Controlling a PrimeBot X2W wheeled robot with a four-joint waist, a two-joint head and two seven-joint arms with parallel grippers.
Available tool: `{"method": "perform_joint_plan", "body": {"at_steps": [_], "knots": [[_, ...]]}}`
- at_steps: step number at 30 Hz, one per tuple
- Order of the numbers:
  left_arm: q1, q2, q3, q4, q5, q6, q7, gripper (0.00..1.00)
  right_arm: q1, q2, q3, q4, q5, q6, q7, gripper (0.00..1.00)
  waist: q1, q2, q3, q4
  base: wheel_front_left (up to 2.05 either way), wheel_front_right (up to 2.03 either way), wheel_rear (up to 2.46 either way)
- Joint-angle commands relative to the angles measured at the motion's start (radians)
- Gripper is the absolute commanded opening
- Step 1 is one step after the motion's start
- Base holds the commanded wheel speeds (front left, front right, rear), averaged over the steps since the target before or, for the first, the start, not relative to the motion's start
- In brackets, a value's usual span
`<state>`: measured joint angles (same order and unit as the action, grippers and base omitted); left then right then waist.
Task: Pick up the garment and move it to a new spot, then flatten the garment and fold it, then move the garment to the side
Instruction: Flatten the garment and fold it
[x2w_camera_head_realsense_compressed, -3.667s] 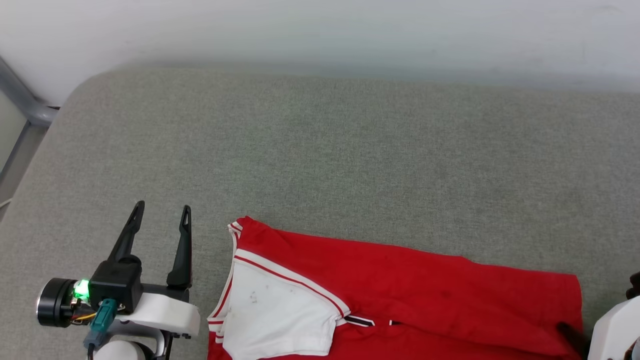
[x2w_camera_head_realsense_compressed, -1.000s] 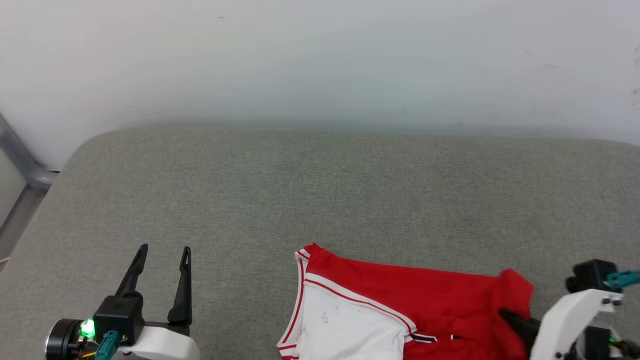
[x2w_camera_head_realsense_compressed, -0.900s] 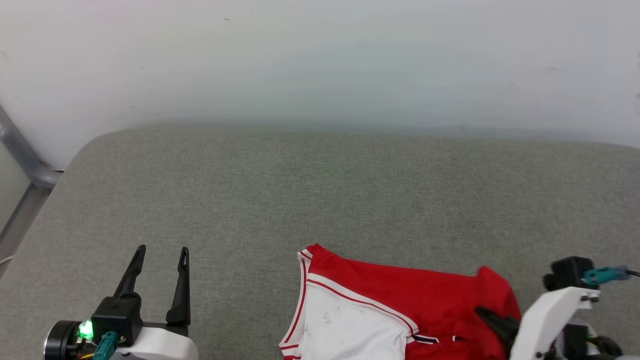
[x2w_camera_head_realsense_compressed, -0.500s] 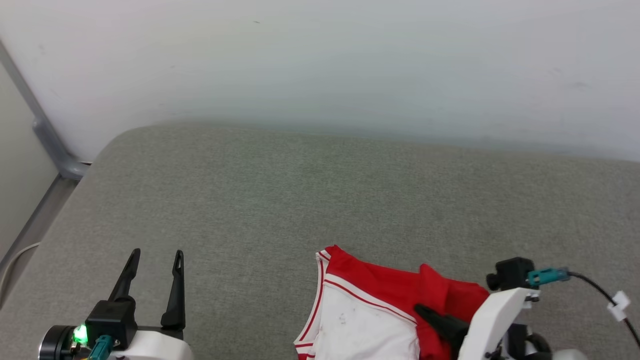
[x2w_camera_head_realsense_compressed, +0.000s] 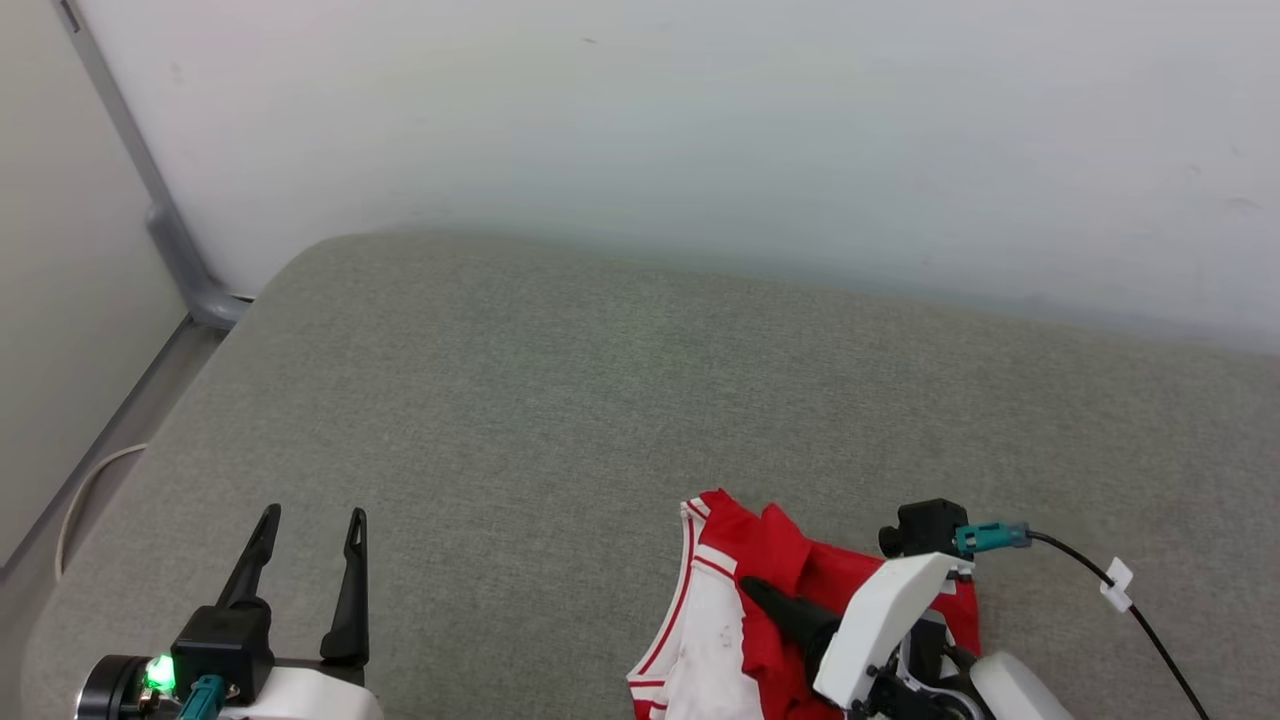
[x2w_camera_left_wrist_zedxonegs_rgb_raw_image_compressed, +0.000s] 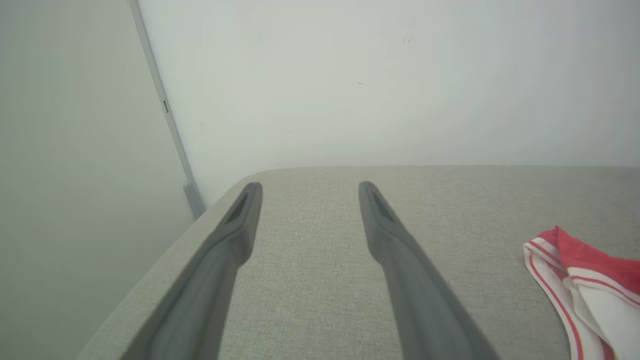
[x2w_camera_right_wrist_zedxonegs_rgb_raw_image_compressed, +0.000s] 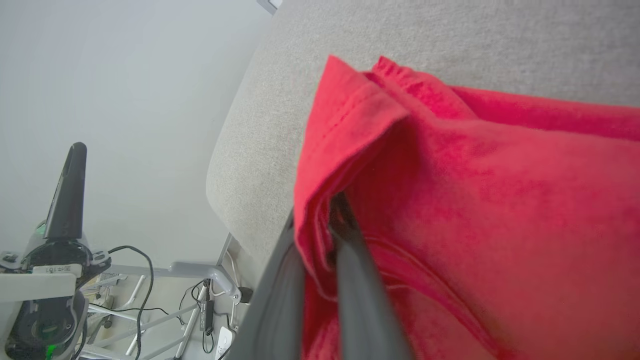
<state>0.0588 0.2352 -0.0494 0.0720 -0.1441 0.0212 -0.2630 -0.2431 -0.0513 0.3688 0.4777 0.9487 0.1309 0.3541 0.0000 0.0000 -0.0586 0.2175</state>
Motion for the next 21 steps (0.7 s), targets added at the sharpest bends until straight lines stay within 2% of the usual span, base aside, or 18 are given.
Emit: {"method": "perform_joint_plan", "body": {"at_steps": [1,6,7,8,9,13,18,21], "knots": [[0.013,-0.005,0.003,0.003,0.004,-0.002,-0.002,1.00,-0.014,0.002,0.003,0.010,0.005,-0.001,-0.009,0.00,0.0000,0.0000,0.001,0.005,0.00,0.00,0.00],[0.015,-0.009,0.004,0.004,0.010,-0.006,-0.002,1.00,-0.095,0.002,0.064,0.159,0.040,-0.001,-0.092,0.00,0.0000,0.0000,0.009,0.024,0.00,0.00,0.00],[0.013,-0.010,0.003,0.004,0.010,-0.007,-0.002,1.00,-0.112,0.002,0.078,0.186,0.045,-0.001,-0.108,0.17,0.0000,0.0000,0.013,0.027,0.00,0.00,0.00],[0.011,-0.011,0.003,0.003,0.010,-0.008,-0.002,1.00,-0.127,0.002,0.092,0.210,0.050,-0.001,-0.124,0.62,0.0000,0.0000,0.017,0.029,0.00,0.00,0.00],[0.007,-0.011,0.003,0.003,0.010,-0.009,-0.002,1.00,-0.141,0.002,0.108,0.233,0.059,-0.001,-0.138,1.00,0.0000,0.0000,0.020,0.031,0.00,0.00,0.00],[-0.005,-0.012,0.006,0.006,0.013,-0.012,-0.002,1.00,-0.187,0.002,0.198,0.271,0.114,-0.001,-0.170,1.00,0.0000,0.0000,0.029,0.034,0.00,0.00,0.00],[-0.010,-0.011,0.006,0.014,0.019,-0.015,-0.002,1.00,-0.232,0.002,0.326,0.233,0.227,-0.001,-0.194,1.00,0.0000,0.0000,0.024,0.022,0.00,0.00,0.00],[-0.013,-0.012,0.003,0.014,0.022,-0.019,-0.002,1.00,-0.261,0.001,0.369,0.236,0.273,-0.001,-0.216,1.00,0.0000,0.0000,0.016,0.010,0.00,0.00,0.00]]}}
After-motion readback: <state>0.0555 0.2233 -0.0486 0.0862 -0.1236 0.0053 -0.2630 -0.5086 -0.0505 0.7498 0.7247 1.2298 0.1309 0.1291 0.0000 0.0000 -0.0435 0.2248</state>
